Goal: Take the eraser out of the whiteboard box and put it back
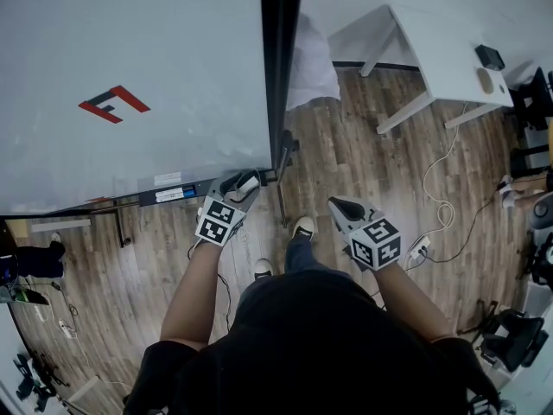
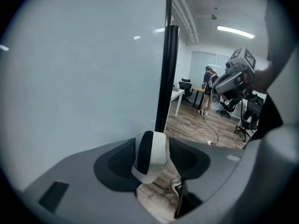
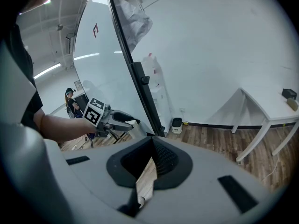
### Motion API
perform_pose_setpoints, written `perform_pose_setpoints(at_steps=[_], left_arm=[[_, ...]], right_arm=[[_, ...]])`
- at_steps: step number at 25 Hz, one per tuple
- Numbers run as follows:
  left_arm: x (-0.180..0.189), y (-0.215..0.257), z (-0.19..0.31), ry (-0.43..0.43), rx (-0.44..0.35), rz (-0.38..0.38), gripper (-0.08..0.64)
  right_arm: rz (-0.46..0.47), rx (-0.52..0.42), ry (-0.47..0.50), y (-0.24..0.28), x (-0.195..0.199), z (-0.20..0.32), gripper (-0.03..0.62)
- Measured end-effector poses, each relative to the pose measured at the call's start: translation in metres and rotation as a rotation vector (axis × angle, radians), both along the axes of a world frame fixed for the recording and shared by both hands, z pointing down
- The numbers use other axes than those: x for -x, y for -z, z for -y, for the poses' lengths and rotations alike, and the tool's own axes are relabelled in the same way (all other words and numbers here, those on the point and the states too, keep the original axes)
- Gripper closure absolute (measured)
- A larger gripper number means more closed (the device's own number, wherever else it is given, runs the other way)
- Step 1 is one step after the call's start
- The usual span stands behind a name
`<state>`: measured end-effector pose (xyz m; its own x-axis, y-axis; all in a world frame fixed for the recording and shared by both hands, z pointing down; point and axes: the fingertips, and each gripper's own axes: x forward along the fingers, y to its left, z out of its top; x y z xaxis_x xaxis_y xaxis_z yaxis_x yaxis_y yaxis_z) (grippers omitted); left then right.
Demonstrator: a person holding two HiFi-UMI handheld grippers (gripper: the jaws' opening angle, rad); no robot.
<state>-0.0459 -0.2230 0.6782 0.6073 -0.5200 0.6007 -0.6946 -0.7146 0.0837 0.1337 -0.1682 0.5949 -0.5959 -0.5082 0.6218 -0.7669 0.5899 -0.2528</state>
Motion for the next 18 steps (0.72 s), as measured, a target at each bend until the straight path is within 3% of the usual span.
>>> perform_pose_setpoints(at_steps=[18], left_arm=[[-0.0067, -0.0011, 0.0055, -0.006, 0.029, -0.070, 0.376]], right_arm=[[-0.004, 0.007, -0.002, -0.0035, 0.0034, 0.0014, 0.598]])
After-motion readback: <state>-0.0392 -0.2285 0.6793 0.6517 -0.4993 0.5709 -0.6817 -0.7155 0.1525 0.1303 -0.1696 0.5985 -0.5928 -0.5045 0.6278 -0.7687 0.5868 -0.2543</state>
